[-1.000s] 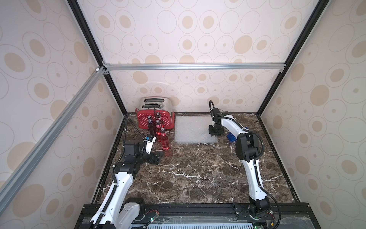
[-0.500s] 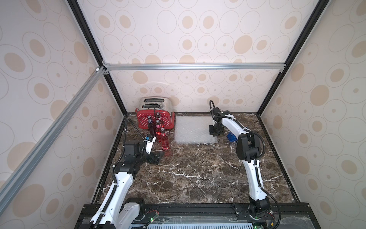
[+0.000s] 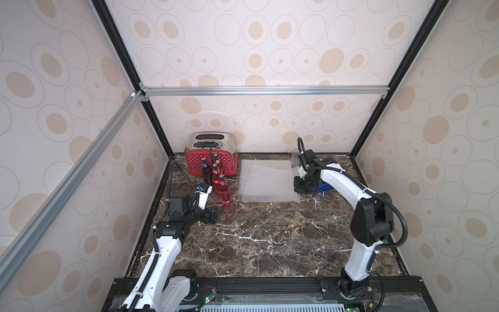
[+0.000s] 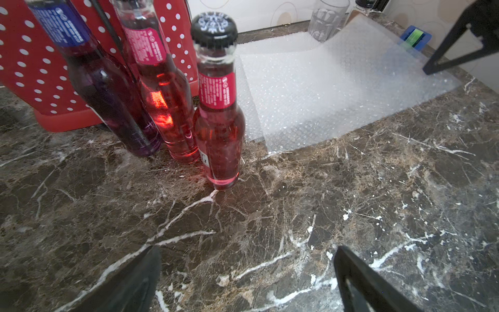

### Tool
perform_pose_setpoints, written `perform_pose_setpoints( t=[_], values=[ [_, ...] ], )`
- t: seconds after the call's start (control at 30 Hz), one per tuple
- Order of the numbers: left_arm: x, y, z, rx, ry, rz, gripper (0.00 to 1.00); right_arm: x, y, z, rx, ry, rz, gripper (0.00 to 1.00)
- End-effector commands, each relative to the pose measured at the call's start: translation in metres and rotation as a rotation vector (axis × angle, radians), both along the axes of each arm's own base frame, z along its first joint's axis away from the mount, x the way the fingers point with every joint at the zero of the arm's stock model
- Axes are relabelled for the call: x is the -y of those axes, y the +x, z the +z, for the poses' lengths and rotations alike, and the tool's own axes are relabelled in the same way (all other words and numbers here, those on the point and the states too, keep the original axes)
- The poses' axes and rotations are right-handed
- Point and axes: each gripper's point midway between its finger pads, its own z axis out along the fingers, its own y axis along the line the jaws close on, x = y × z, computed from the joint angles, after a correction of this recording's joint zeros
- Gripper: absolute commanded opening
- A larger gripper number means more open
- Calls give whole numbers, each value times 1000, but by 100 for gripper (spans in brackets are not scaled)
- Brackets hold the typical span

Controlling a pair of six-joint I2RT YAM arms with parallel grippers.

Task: Wrap wine bottles in bubble wrap
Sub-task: Move the bubble wrap to the center of the board.

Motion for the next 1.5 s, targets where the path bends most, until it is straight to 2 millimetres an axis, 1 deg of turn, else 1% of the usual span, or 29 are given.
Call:
perform_pose_setpoints(
  t=[0.0,0.1,0.2,0.3,0.37,0.4,0.47,0.53,0.63,0.7,0.77,0.83,0.9,1.0,1.03,1.07,1.13,1.17,1.27,1.37,1.47],
  values=[
    [5,-1,6,18,0,-30,99,8,-30,-5,-34,-4,-9,0],
    [5,-1,6,16,-5,-31,99,18,-61,-14,-72,-14,-7,0],
    [4,-1,5,15,2,-28,99,30,-97,-30,-124,-26,-12,0],
    [4,-1,4,10,8,-29,99,37,-133,-45,-192,-18,-6,0],
    [4,-1,3,6,8,-29,99,38,-153,-52,-226,-10,6,0],
    [4,-1,2,2,7,-31,99,37,-162,-56,-242,-11,18,0],
    [5,-1,2,0,4,-33,99,36,-173,-61,-264,-8,28,0],
    [5,-1,2,-2,3,-32,99,33,-174,-61,-258,-25,48,3],
    [5,0,2,-3,2,-31,99,40,-169,-53,-252,-81,36,22],
    [4,0,3,-2,1,-29,100,49,-161,-39,-215,-140,27,35],
    [4,0,4,-1,1,-27,99,48,-150,-24,-163,-143,27,44],
    [3,0,3,0,2,-26,99,41,-134,-16,-119,-120,27,49],
    [3,0,3,1,1,-25,99,28,-115,-13,-88,-82,18,51],
    [3,0,4,5,2,-23,99,-3,-81,-17,-41,-10,25,54],
    [2,0,4,6,3,-22,99,-17,-69,-19,-27,15,33,56],
    [2,-1,4,8,3,-21,99,-32,-57,-22,-15,42,45,60],
    [2,-1,6,13,3,-21,99,-60,-39,-31,1,78,67,66],
    [2,0,6,14,2,-21,99,-76,-29,-36,9,102,79,67],
    [2,0,9,23,1,-20,99,-119,-13,-53,2,182,115,70],
    [2,-1,9,24,1,-18,99,-149,-7,-68,-7,221,148,70],
    [3,-1,10,25,-4,-21,99,-175,-9,-82,-30,258,189,70]
  ],
)
